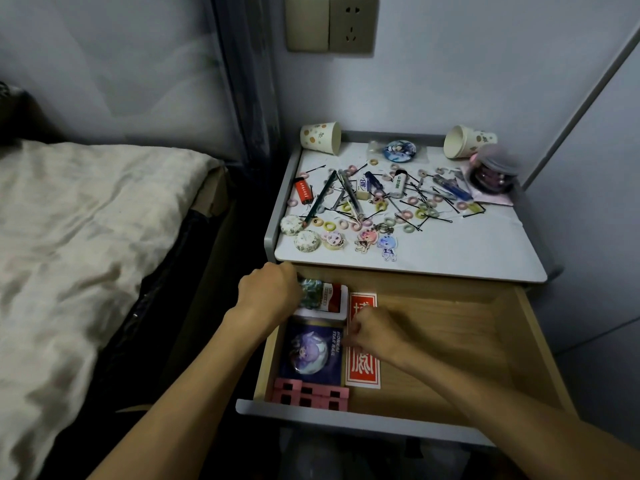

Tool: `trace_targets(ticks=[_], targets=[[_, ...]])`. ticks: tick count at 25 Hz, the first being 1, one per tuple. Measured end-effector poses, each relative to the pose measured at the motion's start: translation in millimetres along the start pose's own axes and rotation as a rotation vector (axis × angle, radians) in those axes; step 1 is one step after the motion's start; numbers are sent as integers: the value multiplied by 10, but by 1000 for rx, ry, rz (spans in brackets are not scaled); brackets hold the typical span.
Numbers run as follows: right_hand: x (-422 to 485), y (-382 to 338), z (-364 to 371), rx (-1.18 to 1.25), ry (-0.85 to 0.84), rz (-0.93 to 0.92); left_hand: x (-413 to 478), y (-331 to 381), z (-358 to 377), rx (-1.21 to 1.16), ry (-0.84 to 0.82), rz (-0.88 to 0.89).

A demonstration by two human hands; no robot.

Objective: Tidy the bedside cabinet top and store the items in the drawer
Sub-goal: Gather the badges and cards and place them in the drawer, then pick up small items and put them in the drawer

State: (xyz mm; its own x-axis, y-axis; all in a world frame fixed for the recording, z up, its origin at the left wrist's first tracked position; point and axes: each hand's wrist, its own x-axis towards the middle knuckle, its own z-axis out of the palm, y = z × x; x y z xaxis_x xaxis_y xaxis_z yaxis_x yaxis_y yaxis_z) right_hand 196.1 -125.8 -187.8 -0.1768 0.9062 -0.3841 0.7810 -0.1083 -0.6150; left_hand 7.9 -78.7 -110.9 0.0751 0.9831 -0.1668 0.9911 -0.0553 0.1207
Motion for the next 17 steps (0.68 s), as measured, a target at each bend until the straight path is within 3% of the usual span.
trace_targets(ticks=[4, 6, 10, 17], targets=[[-109, -157, -490, -64, 100, -182, -63, 86, -177, -148, 327, 82], [-90, -292, -737, -76, 215, -274, -9, 123, -299, -257, 394, 124], [140, -459, -1114, -161, 476, -347, 197, 187, -389, -185, 285, 153], [661, -606, -1012, -414, 347, -411, 623, 82, -423, 92, 278, 175]])
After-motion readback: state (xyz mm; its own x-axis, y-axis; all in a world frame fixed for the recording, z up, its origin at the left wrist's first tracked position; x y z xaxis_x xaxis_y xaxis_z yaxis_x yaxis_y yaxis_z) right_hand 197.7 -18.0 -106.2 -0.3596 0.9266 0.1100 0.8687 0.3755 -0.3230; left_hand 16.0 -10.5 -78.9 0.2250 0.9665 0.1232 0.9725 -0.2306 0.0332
